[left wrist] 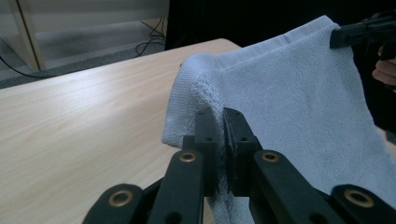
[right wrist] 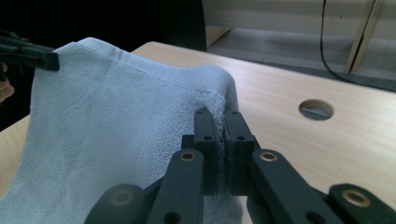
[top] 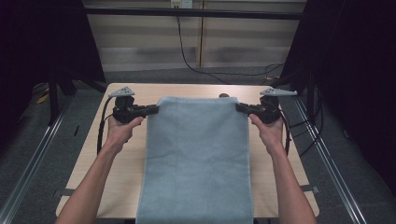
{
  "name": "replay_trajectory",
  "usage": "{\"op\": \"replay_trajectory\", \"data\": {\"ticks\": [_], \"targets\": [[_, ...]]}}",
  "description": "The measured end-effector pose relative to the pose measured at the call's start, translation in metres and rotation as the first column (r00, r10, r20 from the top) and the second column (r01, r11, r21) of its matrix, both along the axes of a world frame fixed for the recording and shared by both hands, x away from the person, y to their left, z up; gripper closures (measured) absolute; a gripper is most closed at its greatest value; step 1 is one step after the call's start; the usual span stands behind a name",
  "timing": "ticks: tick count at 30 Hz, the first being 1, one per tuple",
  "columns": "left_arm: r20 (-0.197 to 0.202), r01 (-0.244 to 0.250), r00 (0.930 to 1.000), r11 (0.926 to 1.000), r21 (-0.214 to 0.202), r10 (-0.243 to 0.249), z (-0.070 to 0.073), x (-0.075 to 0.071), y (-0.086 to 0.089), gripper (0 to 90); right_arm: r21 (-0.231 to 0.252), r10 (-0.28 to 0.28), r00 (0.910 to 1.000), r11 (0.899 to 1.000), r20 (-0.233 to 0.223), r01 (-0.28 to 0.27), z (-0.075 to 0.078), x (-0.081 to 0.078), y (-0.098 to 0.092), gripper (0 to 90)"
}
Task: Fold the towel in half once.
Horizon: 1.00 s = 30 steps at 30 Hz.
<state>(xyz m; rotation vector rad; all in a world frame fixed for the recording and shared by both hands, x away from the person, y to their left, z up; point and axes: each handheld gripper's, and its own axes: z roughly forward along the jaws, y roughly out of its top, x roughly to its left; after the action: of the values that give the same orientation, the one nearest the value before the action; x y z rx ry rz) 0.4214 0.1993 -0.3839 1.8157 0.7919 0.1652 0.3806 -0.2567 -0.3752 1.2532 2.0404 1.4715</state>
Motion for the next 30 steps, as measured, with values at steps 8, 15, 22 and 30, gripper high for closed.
{"op": "replay_trajectory", "data": {"ticks": [8,15,22,30], "targets": [[0.059,0.030,0.9978,0.9995,-0.010,-0.030,0.018,-0.023,0.010,85.2,0.010,0.036,0.9978,0.999,0.055,-0.037,0.021,-0.015,0.006,86.6],[0.071,0.085,0.9939,0.9964,0.006,-0.085,0.014,-0.057,0.014,85.1,0.033,0.091,0.9932,0.995,0.073,-0.094,0.019,-0.051,0.007,86.5],[0.035,0.099,0.9945,0.9950,0.012,-0.099,0.002,-0.086,0.015,84.9,-0.006,0.128,0.9913,0.992,0.033,-0.127,0.005,-0.088,0.006,86.5],[0.034,0.171,0.9846,0.9852,0.016,-0.171,-0.006,-0.125,0.023,84.5,-0.027,0.166,0.9861,0.986,0.010,-0.166,-0.005,-0.130,0.005,86.5]]}}
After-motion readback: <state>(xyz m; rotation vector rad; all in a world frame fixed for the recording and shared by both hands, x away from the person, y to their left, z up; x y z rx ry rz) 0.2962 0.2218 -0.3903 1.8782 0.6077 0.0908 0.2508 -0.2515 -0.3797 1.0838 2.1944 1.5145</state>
